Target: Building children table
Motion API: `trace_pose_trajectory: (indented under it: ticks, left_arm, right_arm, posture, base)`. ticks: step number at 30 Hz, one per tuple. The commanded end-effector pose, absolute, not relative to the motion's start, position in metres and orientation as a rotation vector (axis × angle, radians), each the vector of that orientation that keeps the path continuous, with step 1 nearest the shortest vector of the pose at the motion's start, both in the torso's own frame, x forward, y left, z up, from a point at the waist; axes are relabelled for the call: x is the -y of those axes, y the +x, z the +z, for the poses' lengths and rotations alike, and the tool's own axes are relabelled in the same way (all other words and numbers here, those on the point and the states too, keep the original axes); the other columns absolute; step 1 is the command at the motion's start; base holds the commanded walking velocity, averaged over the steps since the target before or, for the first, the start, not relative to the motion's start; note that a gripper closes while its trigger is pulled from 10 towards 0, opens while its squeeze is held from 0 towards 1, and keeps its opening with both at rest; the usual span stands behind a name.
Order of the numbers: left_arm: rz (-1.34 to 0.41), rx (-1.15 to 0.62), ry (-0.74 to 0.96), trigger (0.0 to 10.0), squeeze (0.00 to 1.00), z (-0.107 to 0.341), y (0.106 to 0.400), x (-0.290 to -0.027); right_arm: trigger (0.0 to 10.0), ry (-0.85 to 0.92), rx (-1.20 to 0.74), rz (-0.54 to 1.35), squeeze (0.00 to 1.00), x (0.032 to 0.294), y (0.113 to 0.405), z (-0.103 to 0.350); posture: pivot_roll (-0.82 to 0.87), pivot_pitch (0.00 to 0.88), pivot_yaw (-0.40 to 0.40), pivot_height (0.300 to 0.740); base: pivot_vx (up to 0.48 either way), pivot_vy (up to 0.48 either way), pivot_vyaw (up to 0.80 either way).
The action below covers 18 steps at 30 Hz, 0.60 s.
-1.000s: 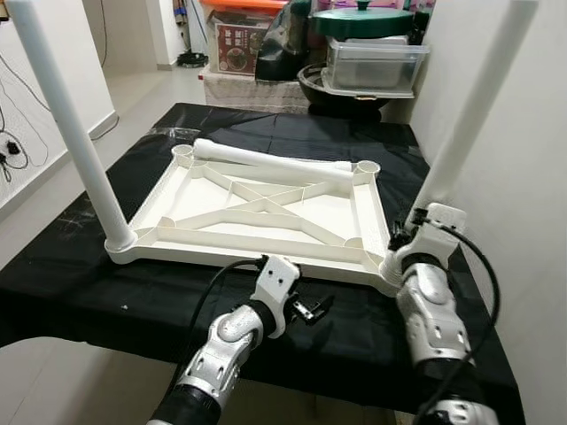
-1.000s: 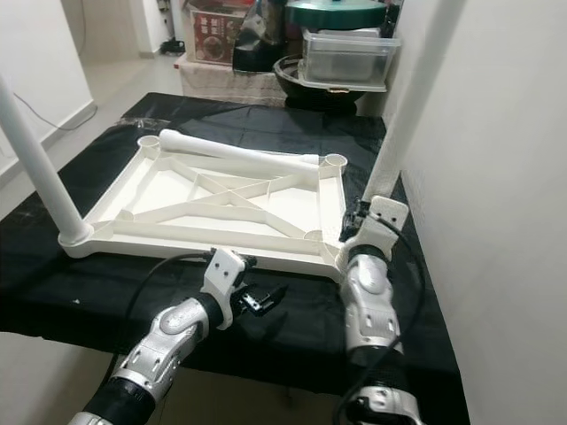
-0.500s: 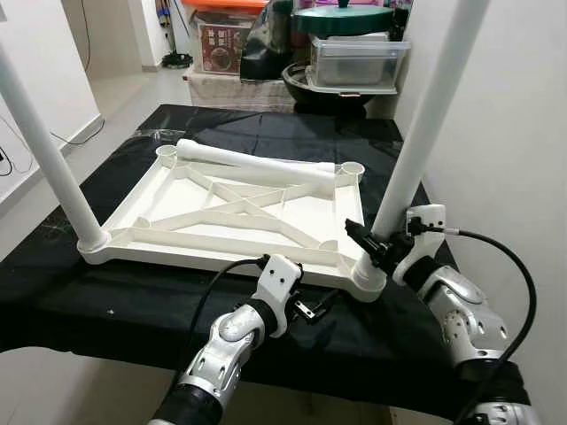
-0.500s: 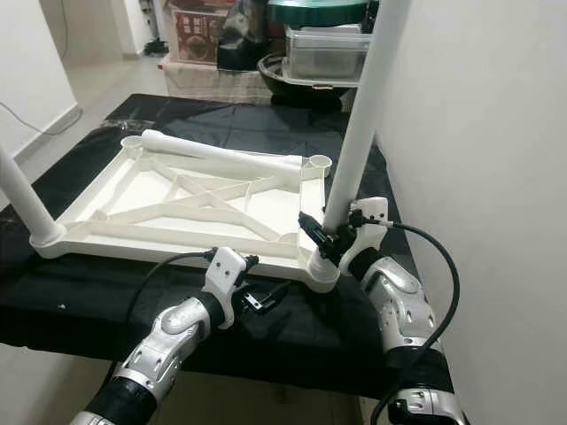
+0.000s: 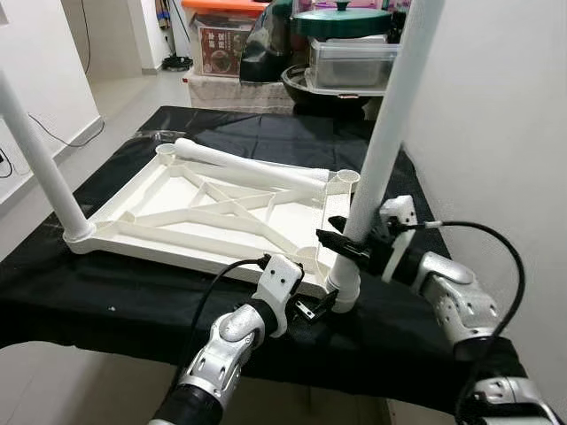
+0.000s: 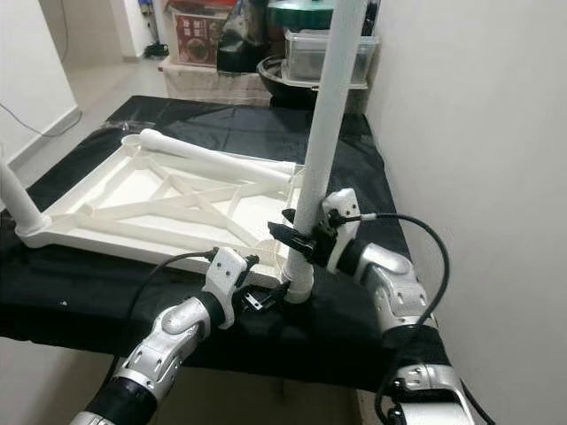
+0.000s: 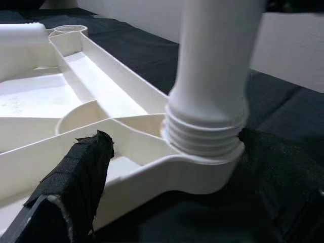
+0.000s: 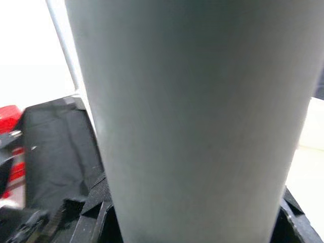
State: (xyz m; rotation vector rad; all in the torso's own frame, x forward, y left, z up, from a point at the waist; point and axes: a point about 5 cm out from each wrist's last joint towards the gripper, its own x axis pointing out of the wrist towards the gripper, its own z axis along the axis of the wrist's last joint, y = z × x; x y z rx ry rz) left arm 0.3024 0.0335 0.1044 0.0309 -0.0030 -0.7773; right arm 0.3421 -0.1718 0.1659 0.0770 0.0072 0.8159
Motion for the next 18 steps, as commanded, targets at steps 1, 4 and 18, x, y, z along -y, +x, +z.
trace_pose_trajectory:
  ticks: [1, 4, 18]
  left_arm:
    - [-0.782, -0.014, 0.042, 10.0, 0.00, 0.099, 0.301, -0.036]
    - [-0.782, -0.015, 0.042, 10.0, 0.00, 0.099, 0.301, -0.036]
    - [-0.785, -0.021, 0.043, 10.0, 0.00, 0.098, 0.302, -0.035]
  right_arm:
    - [0.0, 0.111, -0.030, 0.668, 0.00, 0.176, 0.348, 0.158]
    - [0.0, 0.146, -0.016, 0.442, 0.00, 0.187, 0.356, 0.158]
    - [0.0, 0.218, -0.064, -0.665, 0.00, 0.217, 0.330, 0.135]
  posture:
    - [0.07, 0.000, -0.047, 0.740]
    - [0.06, 0.000, -0.045, 0.740]
    - [0.06, 0.000, -0.051, 0.740]
  base:
    - [0.000, 0.000, 0.00]
    - [0.000, 0.000, 0.00]
    - [0.000, 0.000, 0.00]
